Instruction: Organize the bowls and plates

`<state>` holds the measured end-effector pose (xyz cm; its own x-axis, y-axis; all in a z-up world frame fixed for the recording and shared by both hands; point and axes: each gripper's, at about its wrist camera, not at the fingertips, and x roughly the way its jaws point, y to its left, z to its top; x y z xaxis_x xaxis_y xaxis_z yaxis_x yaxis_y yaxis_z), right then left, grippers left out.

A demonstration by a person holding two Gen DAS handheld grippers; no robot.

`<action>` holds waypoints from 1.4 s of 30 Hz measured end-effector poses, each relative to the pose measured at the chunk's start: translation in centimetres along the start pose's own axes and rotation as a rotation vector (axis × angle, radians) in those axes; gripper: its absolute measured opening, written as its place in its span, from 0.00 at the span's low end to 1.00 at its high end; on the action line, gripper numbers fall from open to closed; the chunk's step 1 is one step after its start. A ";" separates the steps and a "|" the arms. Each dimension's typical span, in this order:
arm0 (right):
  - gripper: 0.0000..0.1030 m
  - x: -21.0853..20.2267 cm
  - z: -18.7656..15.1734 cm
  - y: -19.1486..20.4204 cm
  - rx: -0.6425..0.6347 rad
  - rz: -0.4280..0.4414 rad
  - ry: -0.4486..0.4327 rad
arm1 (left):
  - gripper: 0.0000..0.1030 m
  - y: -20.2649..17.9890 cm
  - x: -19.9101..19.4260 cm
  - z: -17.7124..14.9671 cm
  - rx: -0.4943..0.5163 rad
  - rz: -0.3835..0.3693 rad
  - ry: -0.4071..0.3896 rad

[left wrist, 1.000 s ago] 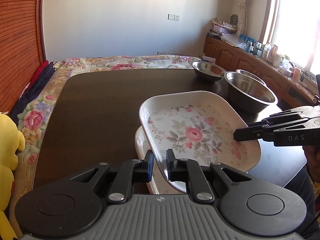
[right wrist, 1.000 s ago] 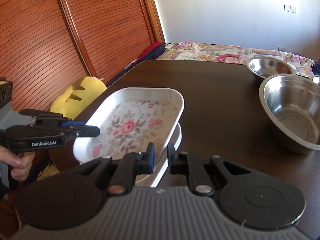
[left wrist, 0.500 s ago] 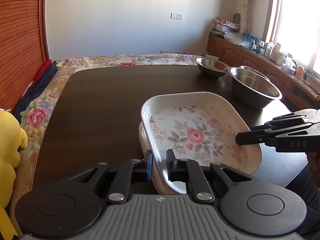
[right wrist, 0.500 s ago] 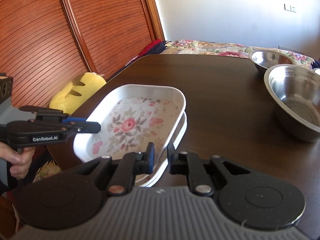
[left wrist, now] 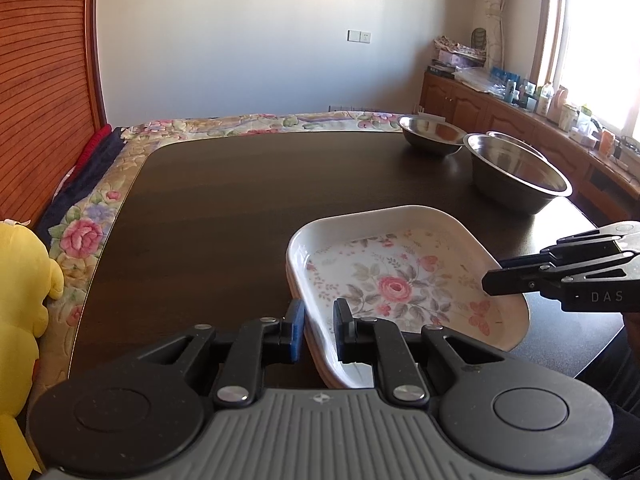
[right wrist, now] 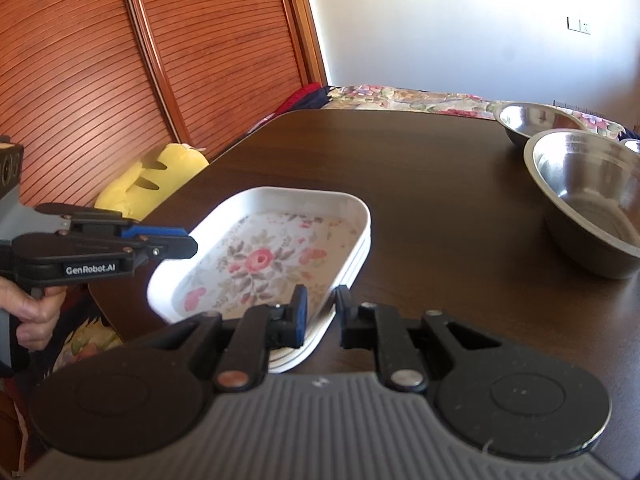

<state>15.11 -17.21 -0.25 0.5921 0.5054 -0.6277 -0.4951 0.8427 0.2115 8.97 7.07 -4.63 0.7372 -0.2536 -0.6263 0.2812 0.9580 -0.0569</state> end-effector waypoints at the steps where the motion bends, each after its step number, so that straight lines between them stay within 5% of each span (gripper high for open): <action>1: 0.16 0.0 0.0 0.0 -0.001 -0.001 -0.002 | 0.16 0.0 0.0 0.0 0.000 0.001 -0.001; 24: 0.16 -2.4 0.0 -0.8 -0.010 -0.034 -0.090 | 0.42 -0.3 0.2 2.8 -0.051 -0.008 -0.082; 42: 0.16 -6.5 0.8 -6.9 0.011 -0.130 -0.232 | 0.54 -6.7 3.7 6.8 0.009 -0.074 -0.102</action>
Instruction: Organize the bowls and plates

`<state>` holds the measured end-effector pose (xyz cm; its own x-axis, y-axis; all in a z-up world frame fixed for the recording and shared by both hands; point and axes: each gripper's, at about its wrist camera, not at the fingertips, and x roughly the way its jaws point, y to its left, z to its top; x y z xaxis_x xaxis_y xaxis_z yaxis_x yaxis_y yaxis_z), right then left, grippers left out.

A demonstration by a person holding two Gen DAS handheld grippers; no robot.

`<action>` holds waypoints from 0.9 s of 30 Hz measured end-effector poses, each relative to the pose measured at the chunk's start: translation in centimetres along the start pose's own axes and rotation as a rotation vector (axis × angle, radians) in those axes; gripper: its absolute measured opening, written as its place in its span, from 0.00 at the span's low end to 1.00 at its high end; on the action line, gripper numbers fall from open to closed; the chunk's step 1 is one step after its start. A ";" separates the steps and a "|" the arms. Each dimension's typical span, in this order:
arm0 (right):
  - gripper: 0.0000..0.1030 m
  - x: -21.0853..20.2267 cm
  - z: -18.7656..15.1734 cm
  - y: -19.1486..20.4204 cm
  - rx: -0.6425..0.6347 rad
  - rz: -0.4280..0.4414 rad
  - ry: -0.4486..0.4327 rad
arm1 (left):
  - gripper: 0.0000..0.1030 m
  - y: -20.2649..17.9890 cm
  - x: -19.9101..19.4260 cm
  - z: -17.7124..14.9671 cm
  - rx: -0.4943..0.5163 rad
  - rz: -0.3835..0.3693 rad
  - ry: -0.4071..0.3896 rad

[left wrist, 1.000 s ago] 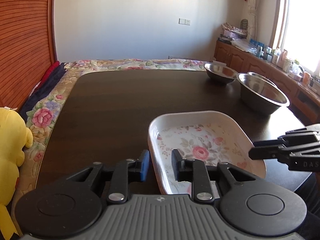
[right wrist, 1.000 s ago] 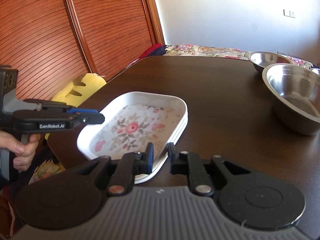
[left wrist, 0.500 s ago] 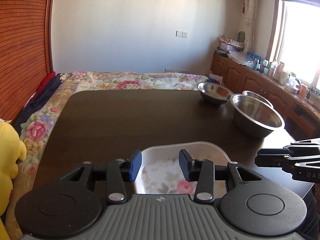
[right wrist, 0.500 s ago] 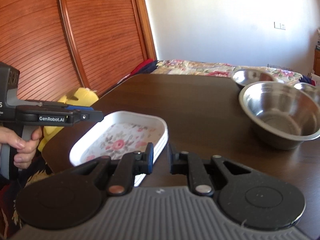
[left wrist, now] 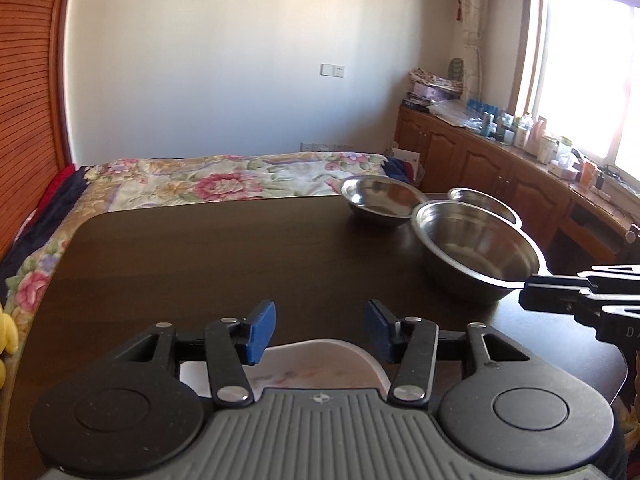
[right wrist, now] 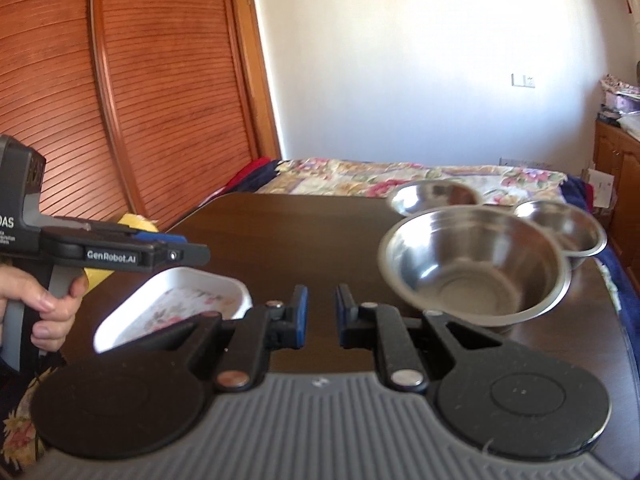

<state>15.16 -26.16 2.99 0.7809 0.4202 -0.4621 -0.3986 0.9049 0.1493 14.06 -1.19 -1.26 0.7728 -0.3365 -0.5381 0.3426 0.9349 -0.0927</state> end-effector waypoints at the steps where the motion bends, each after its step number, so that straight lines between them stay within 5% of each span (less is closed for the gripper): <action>1: 0.16 -0.1 0.1 -0.5 0.004 -0.003 -0.005 | 0.57 -0.4 0.3 0.1 0.005 -0.005 0.001; 18: 0.16 -0.7 0.4 -8.9 0.041 -0.107 -0.082 | 0.86 -6.6 6.1 2.3 0.008 -0.050 -0.002; 22: 0.44 -0.5 0.0 -10.7 0.058 -0.132 -0.102 | 0.91 -7.4 6.9 2.3 -0.013 -0.042 -0.005; 27: 0.59 0.3 -0.4 -12.4 0.048 -0.165 -0.117 | 0.95 -8.1 7.9 2.5 -0.038 -0.035 -0.008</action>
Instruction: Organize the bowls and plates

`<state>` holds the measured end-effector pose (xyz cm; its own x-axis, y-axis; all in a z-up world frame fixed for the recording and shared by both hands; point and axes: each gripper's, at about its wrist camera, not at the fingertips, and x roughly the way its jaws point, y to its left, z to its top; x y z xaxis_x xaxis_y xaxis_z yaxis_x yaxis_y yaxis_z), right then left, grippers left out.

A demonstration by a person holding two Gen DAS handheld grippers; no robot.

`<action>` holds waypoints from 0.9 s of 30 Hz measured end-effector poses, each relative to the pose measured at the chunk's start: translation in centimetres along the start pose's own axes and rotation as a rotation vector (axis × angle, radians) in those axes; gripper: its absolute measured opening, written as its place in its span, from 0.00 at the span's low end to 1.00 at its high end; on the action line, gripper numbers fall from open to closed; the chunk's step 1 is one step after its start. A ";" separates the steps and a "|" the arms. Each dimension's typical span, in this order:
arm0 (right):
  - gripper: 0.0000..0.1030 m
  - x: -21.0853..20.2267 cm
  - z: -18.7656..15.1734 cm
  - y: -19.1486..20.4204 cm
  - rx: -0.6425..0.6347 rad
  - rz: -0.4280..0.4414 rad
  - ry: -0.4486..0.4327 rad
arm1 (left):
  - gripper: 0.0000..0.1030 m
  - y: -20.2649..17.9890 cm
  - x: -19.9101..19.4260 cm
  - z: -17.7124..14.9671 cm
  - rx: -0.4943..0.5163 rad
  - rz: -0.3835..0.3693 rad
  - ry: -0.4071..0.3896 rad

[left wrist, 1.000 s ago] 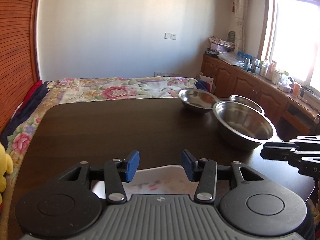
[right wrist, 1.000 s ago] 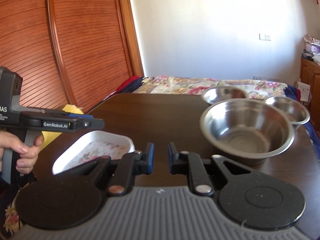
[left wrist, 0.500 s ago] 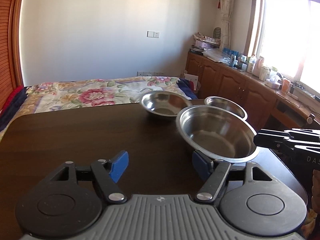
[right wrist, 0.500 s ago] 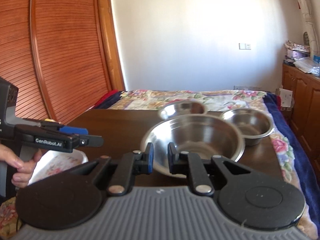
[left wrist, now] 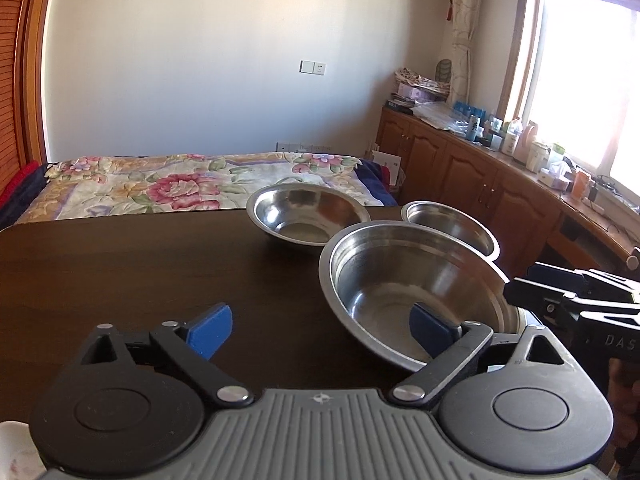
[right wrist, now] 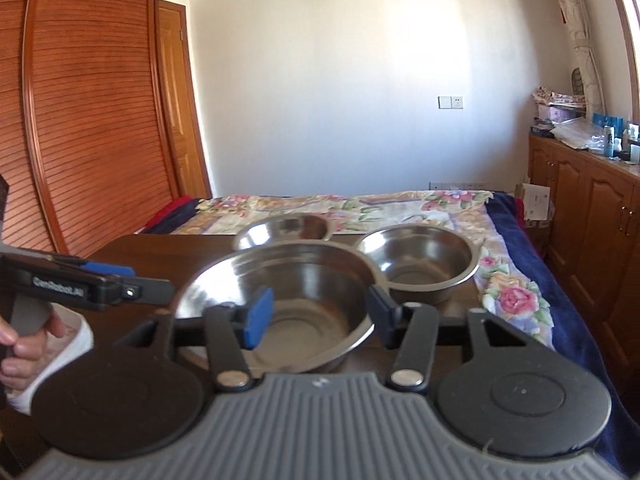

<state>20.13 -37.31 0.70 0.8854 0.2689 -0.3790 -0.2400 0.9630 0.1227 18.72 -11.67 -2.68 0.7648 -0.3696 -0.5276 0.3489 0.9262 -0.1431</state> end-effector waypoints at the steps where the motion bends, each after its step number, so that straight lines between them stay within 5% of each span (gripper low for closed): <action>1: 0.62 0.3 -0.1 -0.3 0.007 -0.001 -0.002 | 0.95 -0.2 0.2 0.0 -0.003 0.003 -0.001; 9: 0.63 2.8 -0.8 -1.8 0.038 -0.001 -0.012 | 0.94 -1.1 1.9 0.2 -0.012 0.007 -0.008; 27: 0.59 3.9 -1.0 -2.2 0.064 0.029 0.027 | 0.53 -2.3 4.1 0.1 -0.026 -0.018 0.046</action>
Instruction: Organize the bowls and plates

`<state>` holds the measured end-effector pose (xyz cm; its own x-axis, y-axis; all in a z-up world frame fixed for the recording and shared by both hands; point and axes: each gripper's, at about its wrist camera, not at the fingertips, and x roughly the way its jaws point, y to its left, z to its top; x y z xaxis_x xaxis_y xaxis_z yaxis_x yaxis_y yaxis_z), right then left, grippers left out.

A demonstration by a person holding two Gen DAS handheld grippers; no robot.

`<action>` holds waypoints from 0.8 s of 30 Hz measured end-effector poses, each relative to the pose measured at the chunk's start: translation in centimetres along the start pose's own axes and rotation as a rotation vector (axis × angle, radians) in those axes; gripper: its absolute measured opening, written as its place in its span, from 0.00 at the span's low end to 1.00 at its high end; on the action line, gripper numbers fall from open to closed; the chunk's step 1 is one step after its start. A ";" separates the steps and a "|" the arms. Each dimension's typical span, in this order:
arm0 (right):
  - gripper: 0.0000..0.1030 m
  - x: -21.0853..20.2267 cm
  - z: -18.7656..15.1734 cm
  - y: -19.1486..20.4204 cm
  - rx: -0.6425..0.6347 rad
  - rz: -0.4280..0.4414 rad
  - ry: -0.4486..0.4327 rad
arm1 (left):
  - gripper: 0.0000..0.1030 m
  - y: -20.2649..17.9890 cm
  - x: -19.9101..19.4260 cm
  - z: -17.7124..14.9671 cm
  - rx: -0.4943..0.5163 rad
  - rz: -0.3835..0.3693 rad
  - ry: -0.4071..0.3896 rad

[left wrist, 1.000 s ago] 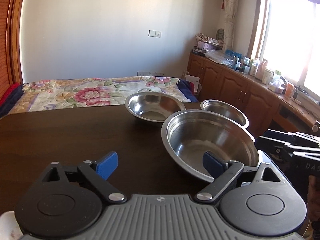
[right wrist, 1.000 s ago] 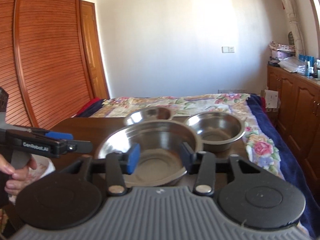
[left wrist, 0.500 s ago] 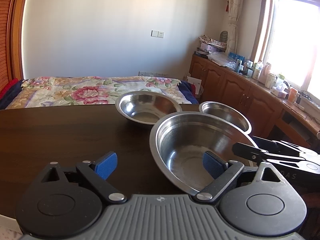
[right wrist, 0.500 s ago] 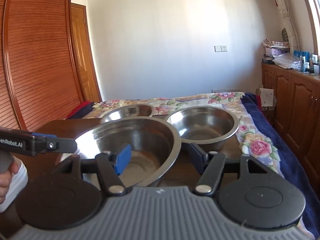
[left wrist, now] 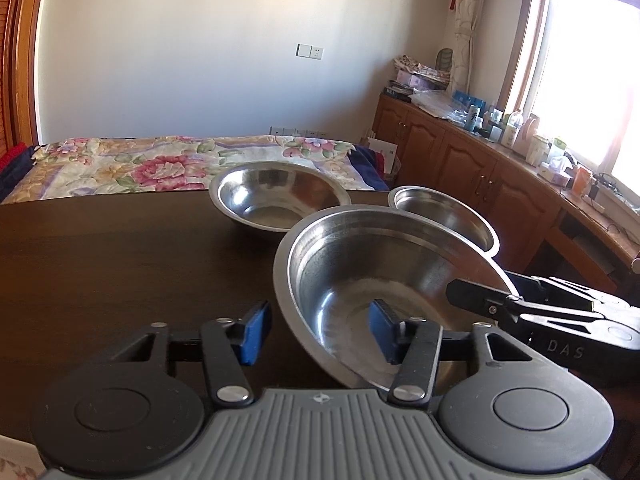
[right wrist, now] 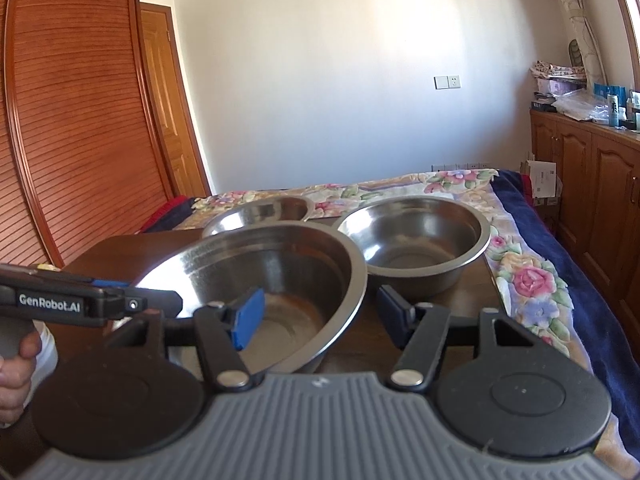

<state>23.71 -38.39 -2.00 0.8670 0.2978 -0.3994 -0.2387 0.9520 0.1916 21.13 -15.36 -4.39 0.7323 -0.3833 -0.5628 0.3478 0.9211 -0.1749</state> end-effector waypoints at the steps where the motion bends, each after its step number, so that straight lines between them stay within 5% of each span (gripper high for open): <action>1: 0.57 0.1 0.0 0.0 -0.001 0.002 0.002 | 0.50 -0.1 0.1 0.0 0.001 0.002 0.002; 13: 0.34 0.3 0.0 -0.3 0.008 0.009 0.007 | 0.39 -0.1 -0.1 0.1 0.007 0.013 0.009; 24: 0.30 -1.1 0.2 1.0 -0.040 0.018 -0.018 | 0.39 0.2 -2.8 -0.2 0.012 0.007 -0.026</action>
<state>22.67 -37.78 -1.17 0.8699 0.3141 -0.3804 -0.2713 0.9486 0.1629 19.06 -14.10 -3.04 0.7496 -0.3789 -0.5427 0.3496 0.9229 -0.1614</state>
